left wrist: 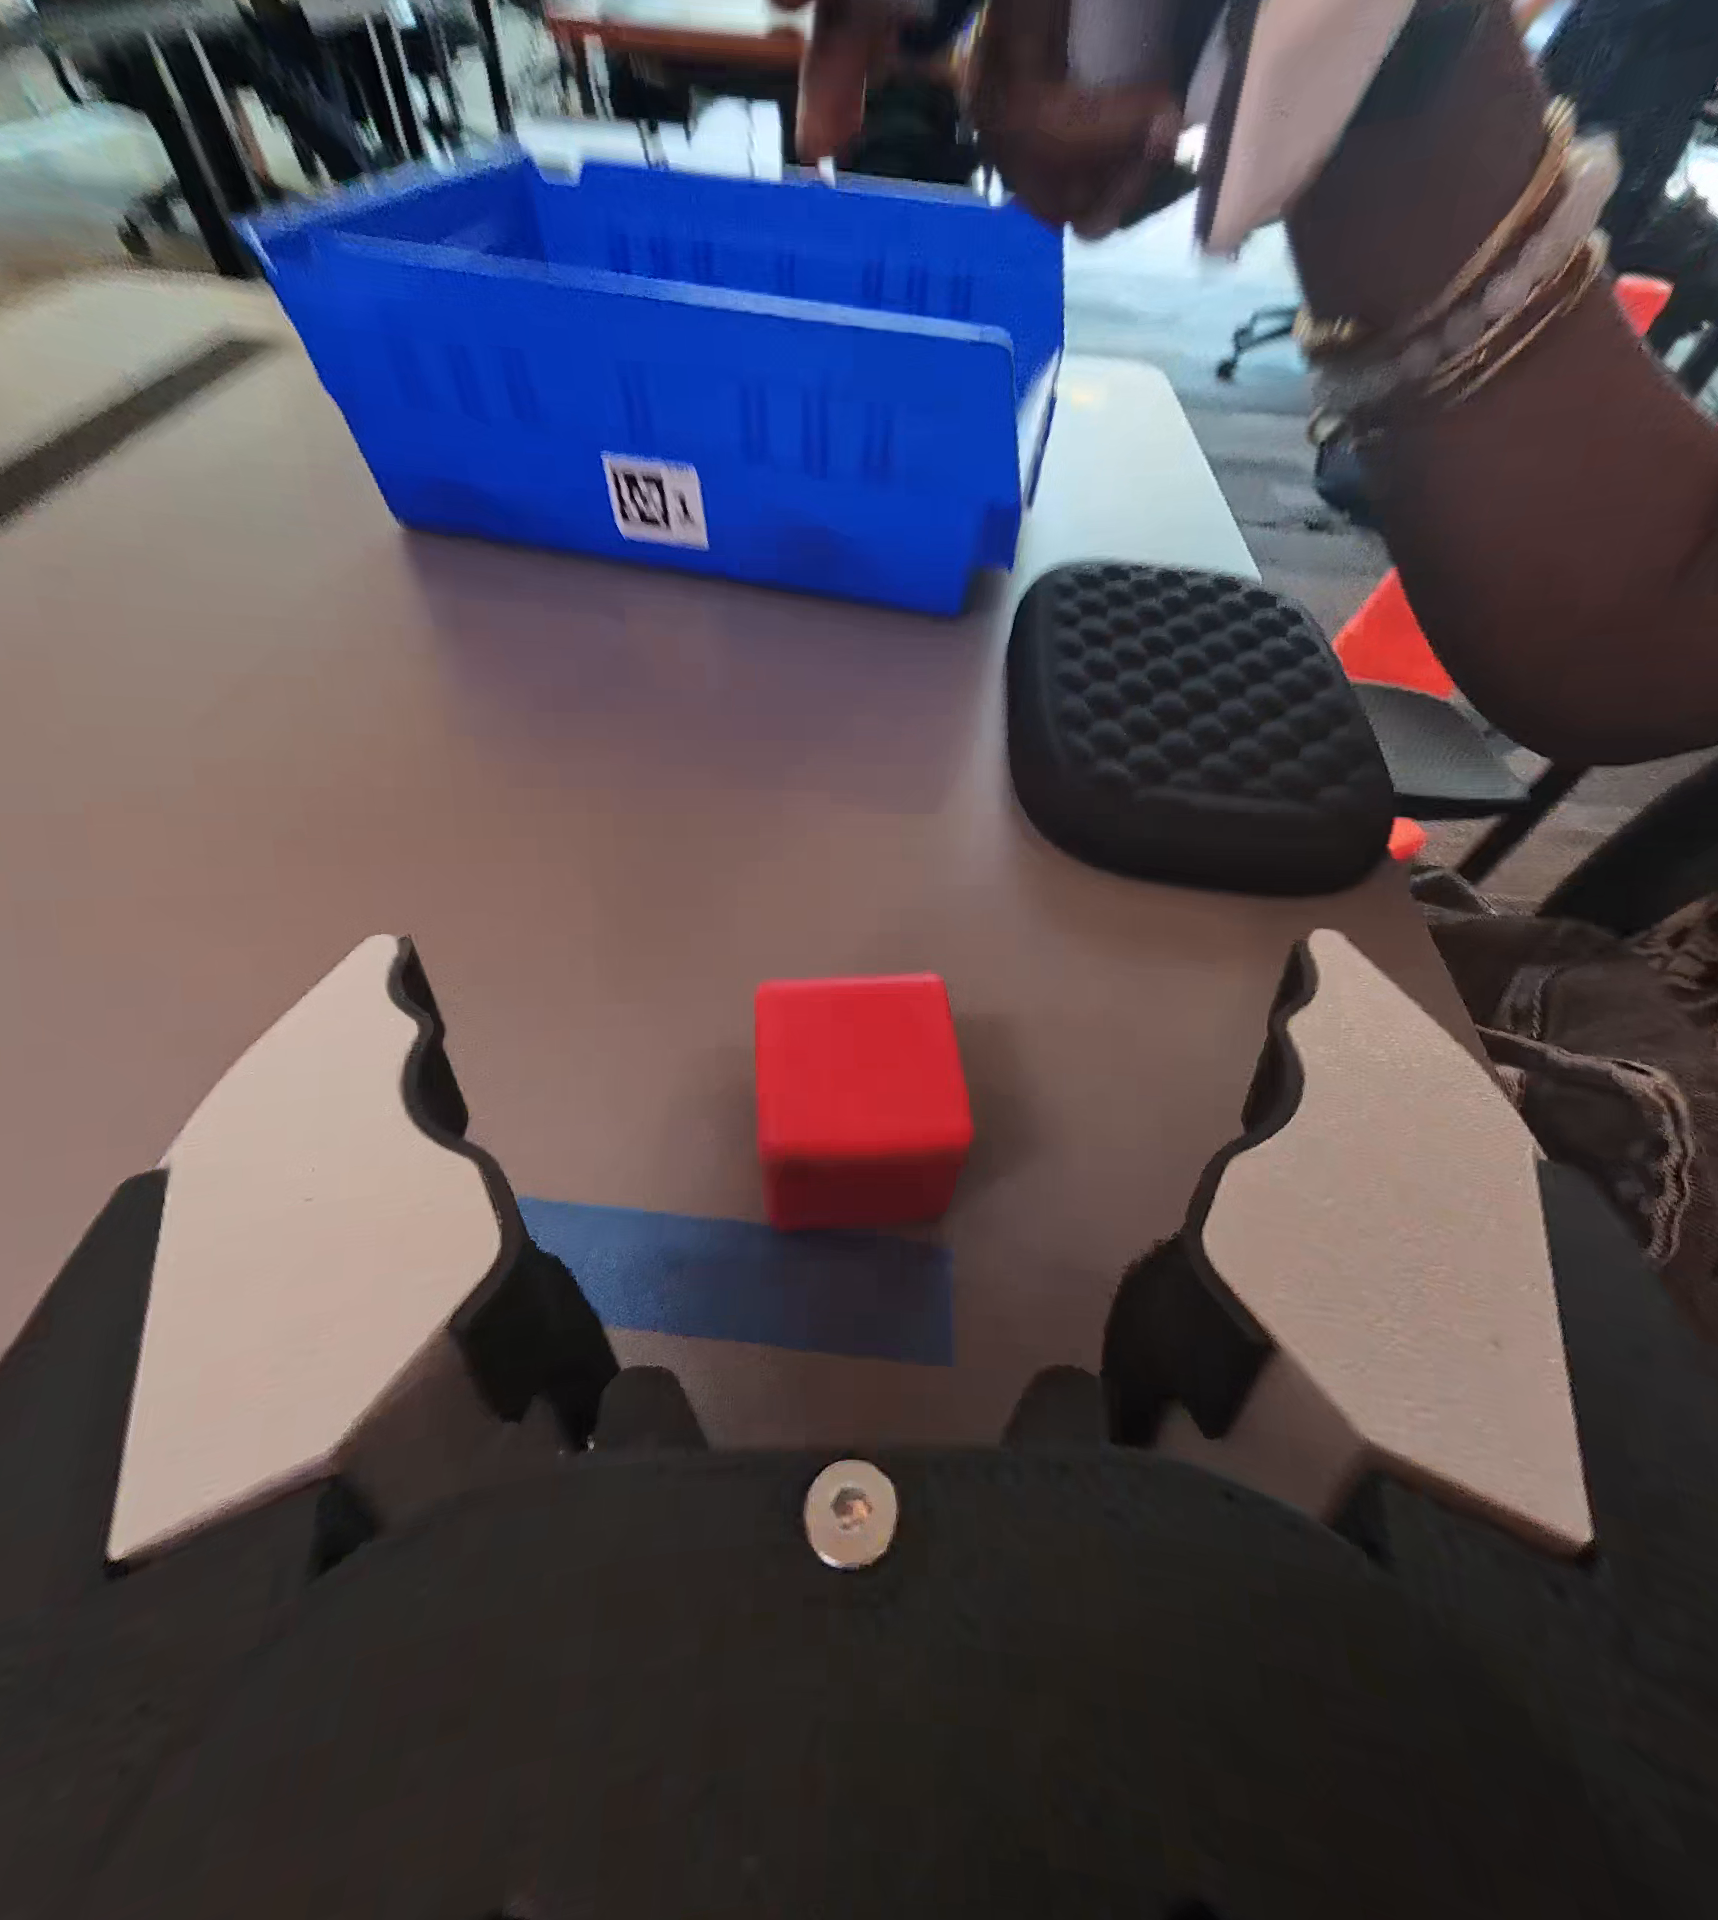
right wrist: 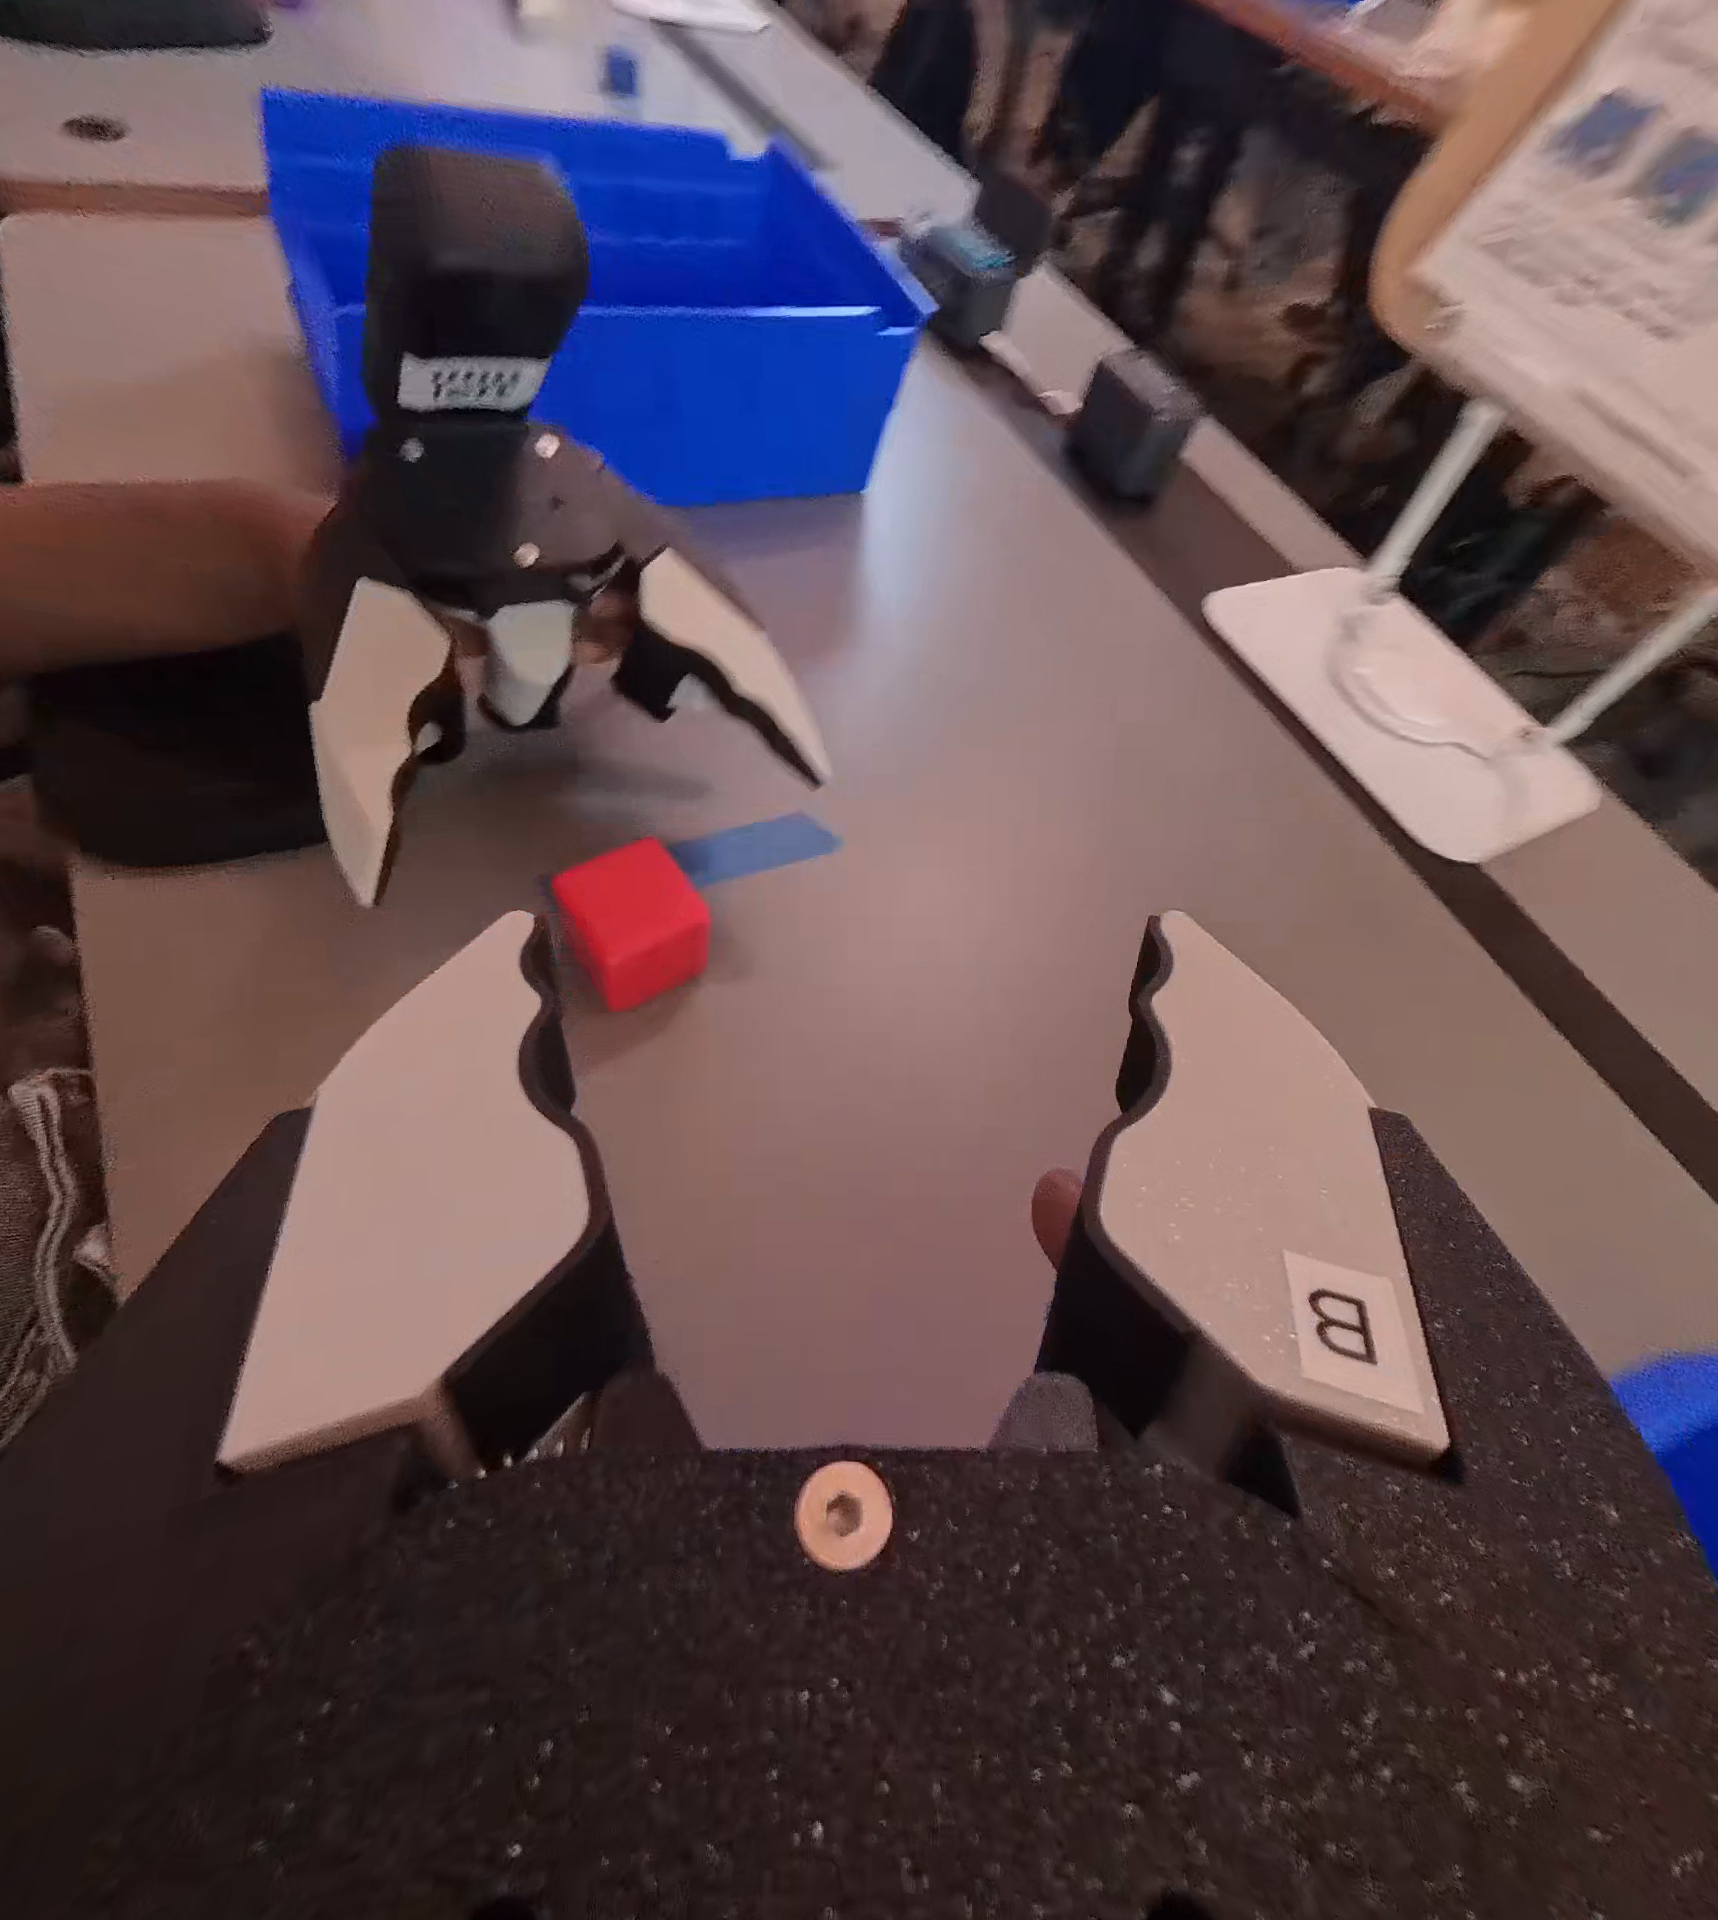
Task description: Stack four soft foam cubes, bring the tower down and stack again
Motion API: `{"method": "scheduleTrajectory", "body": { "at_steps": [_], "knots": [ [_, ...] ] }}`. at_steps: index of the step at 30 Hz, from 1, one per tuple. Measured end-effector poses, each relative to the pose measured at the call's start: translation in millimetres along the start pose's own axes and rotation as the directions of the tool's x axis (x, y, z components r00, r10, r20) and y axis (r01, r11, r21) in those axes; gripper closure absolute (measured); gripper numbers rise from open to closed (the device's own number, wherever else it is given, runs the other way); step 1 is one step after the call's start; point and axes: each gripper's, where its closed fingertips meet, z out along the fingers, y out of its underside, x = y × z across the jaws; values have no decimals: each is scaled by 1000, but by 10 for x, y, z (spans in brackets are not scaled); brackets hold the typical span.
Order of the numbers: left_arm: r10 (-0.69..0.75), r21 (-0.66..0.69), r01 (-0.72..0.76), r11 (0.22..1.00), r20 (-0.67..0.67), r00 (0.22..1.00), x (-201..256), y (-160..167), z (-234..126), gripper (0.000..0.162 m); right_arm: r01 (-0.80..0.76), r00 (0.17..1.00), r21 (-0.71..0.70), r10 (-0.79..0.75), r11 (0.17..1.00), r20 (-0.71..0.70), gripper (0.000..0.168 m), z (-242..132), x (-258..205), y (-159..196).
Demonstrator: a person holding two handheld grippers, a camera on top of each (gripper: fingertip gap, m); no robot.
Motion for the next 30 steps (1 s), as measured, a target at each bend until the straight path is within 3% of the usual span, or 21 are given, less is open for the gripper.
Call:
{"method": "scheduleTrajectory", "body": {
  "at_steps": [5, 9, 12, 16, 19, 21, 23, 29, 30],
  "knots": [
    [78, 231, -94, 968, 77, 994, -46, -405, -268, 17, 36, 992, -241, -5, 970, 128, 65, 640, -281, 234],
    [113, 500, -145, 854, 95, 989, 18, -791, -563, 17, 129, 977, -390, -51, 912, 205, 66, 1064, -475, 526],
    [89, 590, -125, 797, 90, 992, 13, -902, -702, 17, 178, 968, -443, -76, 879, 239, 70, 1251, -531, 682],
    [65, 568, -104, 816, 89, 994, -25, -875, -702, 17, 263, 952, -508, -137, 820, 272, 78, 1345, -546, 878],
    [73, 532, -121, 838, 111, 991, -42, -835, -662, 18, 264, 949, -491, -134, 830, 284, 116, 1390, -578, 895],
    [66, 470, -104, 877, 96, 993, -38, -756, -608, 27, 246, 952, -487, -115, 838, 283, 116, 1390, -586, 889],
    [68, 377, -88, 922, 65, 996, -9, -645, -553, 49, 236, 955, -480, -110, 845, 277, 116, 1385, -584, 882],
    [170, 305, -203, 930, 134, 976, -31, -544, -466, 50, 108, 986, -402, -45, 909, 162, 116, 1205, -487, 709],
    [204, 290, -239, 927, 147, 968, -32, -524, -457, 61, 77, 992, -383, -31, 920, 125, 116, 1130, -447, 666]
  ]
}}
